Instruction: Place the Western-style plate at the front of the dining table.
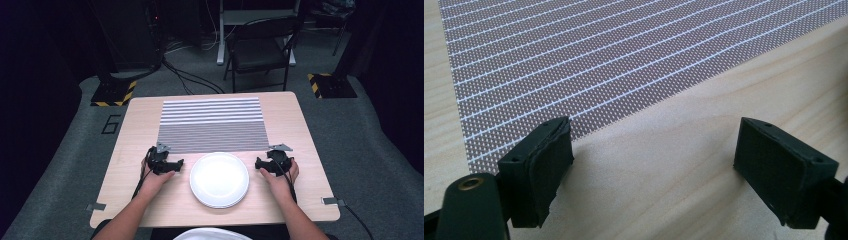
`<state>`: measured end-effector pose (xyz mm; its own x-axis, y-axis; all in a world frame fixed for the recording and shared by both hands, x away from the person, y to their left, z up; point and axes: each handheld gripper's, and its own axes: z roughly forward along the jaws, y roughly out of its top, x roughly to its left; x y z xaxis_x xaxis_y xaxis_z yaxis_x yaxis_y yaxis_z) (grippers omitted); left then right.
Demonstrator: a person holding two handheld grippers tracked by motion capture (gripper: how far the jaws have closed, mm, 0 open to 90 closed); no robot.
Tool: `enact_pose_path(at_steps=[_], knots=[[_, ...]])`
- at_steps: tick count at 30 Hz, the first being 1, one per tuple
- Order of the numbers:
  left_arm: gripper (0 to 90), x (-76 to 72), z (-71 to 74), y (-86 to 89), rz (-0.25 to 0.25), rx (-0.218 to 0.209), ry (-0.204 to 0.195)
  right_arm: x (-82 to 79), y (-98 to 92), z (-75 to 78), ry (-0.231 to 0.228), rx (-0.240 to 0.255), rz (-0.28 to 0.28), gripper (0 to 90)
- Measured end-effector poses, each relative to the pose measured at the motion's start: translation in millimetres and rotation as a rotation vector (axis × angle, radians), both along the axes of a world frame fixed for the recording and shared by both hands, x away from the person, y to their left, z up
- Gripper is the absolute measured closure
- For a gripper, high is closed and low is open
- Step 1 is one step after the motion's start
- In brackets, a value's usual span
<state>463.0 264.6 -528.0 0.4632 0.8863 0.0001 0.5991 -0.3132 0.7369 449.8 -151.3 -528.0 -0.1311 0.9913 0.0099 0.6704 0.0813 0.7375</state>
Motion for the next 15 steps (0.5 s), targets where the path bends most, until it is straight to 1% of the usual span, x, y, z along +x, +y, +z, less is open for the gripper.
enact_pose_path(at_steps=[5,6,7,10,15], knots=[[15.6,0.7,-0.1,0.0,0.0,0.0,-0.002,0.1,-0.4,0.1,-0.002,0.002,0.004,10.1],[15.8,0.6,0.1,0.4,0.0,-0.003,0.002,0.4,-0.6,0.1,-0.005,0.002,0.003,11.1],[15.8,0.7,-0.3,0.1,0.004,-0.01,-0.002,0.5,-0.7,0.2,-0.005,0.002,0.002,11.4],[15.8,0.6,0.1,0.4,-0.002,-0.001,0.001,0.7,-0.7,0.2,-0.006,0.001,0.0,11.4],[15.8,0.5,0.1,0.3,0.0,-0.002,0.001,0.7,-0.7,0.3,-0.005,0.002,0.0,11.4]])
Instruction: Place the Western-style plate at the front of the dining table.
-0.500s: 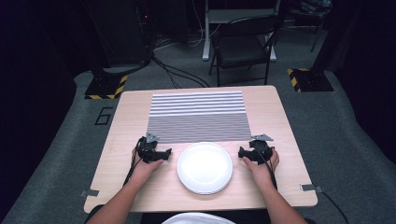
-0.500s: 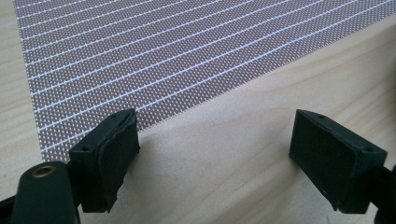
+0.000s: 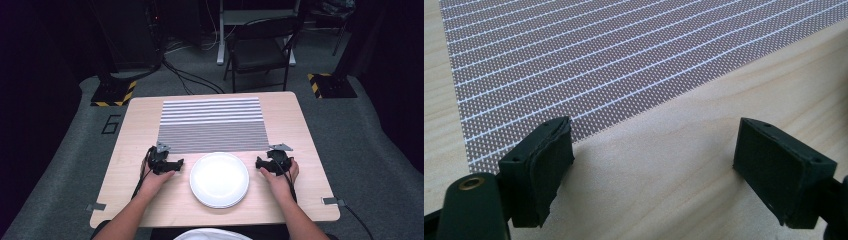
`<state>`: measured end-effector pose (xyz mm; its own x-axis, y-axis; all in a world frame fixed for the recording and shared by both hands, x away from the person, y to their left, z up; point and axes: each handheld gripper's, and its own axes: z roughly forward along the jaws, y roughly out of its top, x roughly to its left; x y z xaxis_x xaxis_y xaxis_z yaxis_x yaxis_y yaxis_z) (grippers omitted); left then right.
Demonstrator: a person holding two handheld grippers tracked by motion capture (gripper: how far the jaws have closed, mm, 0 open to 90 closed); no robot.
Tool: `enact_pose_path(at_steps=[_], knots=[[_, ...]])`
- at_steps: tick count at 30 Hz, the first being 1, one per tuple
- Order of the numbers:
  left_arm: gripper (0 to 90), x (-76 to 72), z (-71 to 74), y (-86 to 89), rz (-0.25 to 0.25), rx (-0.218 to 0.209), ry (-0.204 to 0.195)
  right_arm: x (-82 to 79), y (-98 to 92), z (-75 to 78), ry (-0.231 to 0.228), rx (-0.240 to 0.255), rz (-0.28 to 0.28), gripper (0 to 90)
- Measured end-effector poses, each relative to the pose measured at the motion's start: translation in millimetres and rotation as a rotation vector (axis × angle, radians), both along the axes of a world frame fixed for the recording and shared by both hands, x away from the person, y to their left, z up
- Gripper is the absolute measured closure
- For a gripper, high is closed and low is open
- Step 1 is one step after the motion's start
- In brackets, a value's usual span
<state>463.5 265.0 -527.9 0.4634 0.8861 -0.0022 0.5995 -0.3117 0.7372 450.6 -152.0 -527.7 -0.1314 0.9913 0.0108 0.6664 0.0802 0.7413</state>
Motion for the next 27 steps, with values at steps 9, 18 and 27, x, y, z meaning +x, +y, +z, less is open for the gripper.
enact_pose_path(at_steps=[9,18,27], knots=[[22.3,-0.6,0.6,1.3,0.03,-0.01,-0.009,-0.4,-0.2,0.2,-0.005,0.001,-0.006,14.0],[38.4,-0.5,3.1,4.7,0.083,-0.033,-0.01,-1.4,-1.7,1.2,-0.018,-0.001,-0.027,24.3],[41.2,-6.8,13.5,1.8,0.097,-0.05,-0.001,-5.0,-3.5,8.9,0.014,0.035,-0.033,36.3]])
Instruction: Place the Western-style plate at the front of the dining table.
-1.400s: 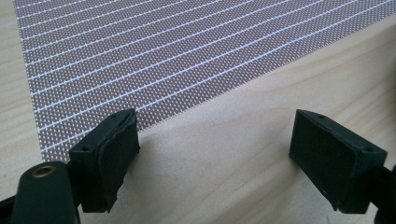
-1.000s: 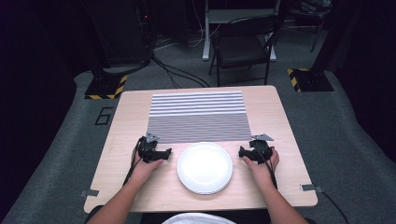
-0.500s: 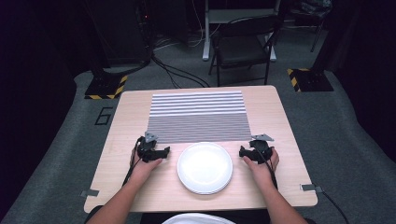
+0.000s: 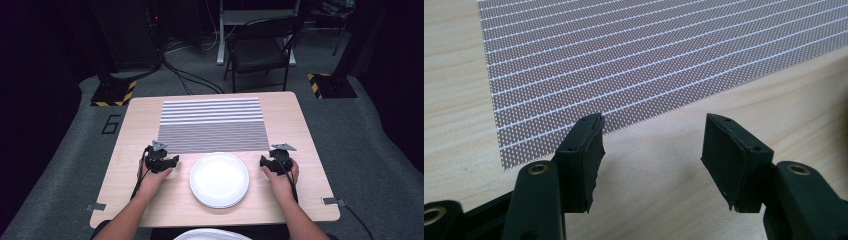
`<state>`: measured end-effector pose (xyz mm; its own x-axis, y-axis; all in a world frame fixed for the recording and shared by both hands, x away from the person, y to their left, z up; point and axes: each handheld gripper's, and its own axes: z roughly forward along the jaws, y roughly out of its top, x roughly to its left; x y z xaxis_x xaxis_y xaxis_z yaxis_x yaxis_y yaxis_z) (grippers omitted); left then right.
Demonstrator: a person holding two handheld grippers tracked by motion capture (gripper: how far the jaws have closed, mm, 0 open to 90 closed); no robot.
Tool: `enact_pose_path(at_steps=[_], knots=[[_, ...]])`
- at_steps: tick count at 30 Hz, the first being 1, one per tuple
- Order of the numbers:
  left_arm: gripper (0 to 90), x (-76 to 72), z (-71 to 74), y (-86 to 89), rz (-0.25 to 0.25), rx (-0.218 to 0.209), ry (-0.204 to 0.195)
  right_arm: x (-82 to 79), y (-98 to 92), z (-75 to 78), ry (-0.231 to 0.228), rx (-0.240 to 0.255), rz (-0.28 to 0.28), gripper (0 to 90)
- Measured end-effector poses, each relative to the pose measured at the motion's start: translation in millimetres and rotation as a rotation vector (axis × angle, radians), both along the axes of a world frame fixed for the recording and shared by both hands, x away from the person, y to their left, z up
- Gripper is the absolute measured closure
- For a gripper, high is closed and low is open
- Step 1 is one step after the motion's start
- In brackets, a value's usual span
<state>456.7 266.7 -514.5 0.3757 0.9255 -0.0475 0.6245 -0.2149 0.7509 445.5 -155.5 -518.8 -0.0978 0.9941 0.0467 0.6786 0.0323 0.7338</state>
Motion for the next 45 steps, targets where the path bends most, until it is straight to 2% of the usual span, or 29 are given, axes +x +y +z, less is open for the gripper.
enact_pose_path(at_steps=[6,8,13,16,21,22,38,42,45], knots=[[42.6,-2.2,2.3,-0.5,0.004,-0.031,0.021,-4.2,4.0,4.9,-0.01,-0.009,0.017,38.1],[43.4,-3.9,4.3,-0.8,-0.004,-0.06,0.038,-6.7,6.4,7.5,-0.017,-0.009,0.025,38.9],[46.6,-7.8,8.2,-3.5,-0.024,-0.097,0.049,-9.6,9.4,10.5,-0.022,-0.002,0.033,40.9],[47.3,-9.2,10.0,-4.2,-0.039,-0.096,0.057,-11.4,11.4,12.3,-0.028,0.003,0.04,41.5],[48.3,-12.2,12.2,-8.1,-0.053,-0.119,0.06,-13.9,13.4,14.9,-0.034,0.027,0.048,42.6],[48.7,-13.7,13.5,-9.4,-0.059,-0.124,0.069,-14.3,13.5,15.2,-0.035,0.027,0.049,42.6],[54.7,-21.9,20.1,-21.9,-0.097,-0.154,0.074,-20.6,14.3,18.6,-0.037,0.037,0.055,43.6],[56.5,-23.5,21.9,-23.6,-0.104,-0.16,0.088,-22.3,15.9,20.0,-0.04,0.043,0.059,44.0],[56.8,-26.1,24.2,-26.2,-0.119,-0.185,0.103,-23.6,16.7,21.2,-0.048,0.041,0.059,44.2]])
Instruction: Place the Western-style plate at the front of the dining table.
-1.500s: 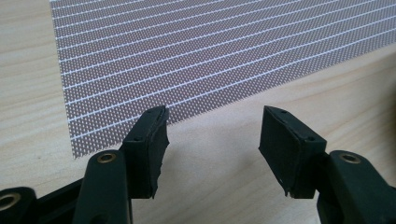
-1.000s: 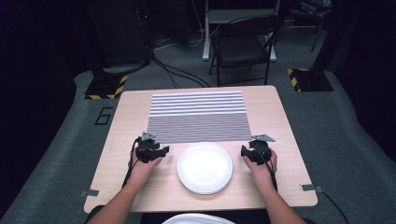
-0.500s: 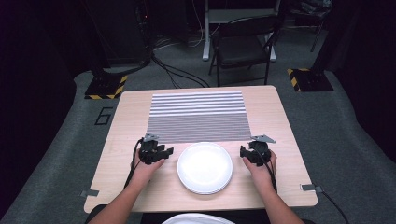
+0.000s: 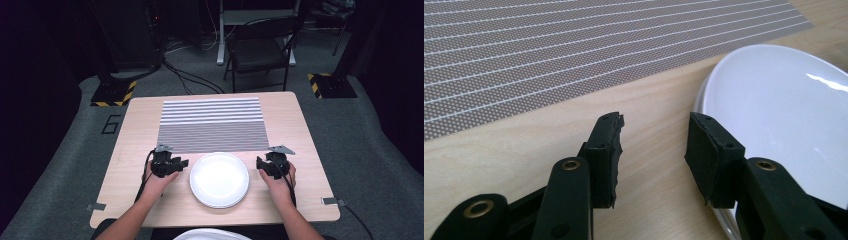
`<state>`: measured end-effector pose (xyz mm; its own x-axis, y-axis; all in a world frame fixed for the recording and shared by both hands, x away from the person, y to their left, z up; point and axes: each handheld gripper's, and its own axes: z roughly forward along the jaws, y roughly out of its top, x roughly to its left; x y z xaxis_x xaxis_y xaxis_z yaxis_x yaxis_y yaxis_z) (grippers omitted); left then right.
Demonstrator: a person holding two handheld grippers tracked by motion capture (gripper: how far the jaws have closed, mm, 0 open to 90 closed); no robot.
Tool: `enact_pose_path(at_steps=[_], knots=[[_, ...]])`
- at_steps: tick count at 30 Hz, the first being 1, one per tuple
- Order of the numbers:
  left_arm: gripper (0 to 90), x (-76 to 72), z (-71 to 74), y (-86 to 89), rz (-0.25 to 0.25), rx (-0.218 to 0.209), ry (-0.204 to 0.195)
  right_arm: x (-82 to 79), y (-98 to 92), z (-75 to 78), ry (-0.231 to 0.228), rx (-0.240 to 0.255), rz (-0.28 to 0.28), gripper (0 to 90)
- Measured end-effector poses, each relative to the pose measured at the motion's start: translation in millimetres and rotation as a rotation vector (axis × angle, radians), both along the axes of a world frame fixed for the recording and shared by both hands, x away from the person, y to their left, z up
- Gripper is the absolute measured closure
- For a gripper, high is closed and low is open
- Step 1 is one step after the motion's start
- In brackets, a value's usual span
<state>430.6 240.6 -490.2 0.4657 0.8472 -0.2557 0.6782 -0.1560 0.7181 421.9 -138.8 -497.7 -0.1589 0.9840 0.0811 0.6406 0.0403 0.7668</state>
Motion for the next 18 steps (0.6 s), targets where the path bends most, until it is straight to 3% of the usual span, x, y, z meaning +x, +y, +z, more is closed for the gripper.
enact_pose_path(at_steps=[7,12,18], knots=[[58.7,-2.7,1.8,-4.2,-0.009,-0.024,0.013,-1.2,0.4,1.4,0.008,0.027,0.008,45.7],[59.6,-5.4,3.3,-7.0,-0.017,-0.063,0.059,-4.5,2.5,3.6,0.012,0.039,0.008,45.1],[59.6,-8.8,5.5,-12.5,-0.029,-0.035,0.066,-11.3,5.7,12.2,0.029,0.037,0.023,44.6]])
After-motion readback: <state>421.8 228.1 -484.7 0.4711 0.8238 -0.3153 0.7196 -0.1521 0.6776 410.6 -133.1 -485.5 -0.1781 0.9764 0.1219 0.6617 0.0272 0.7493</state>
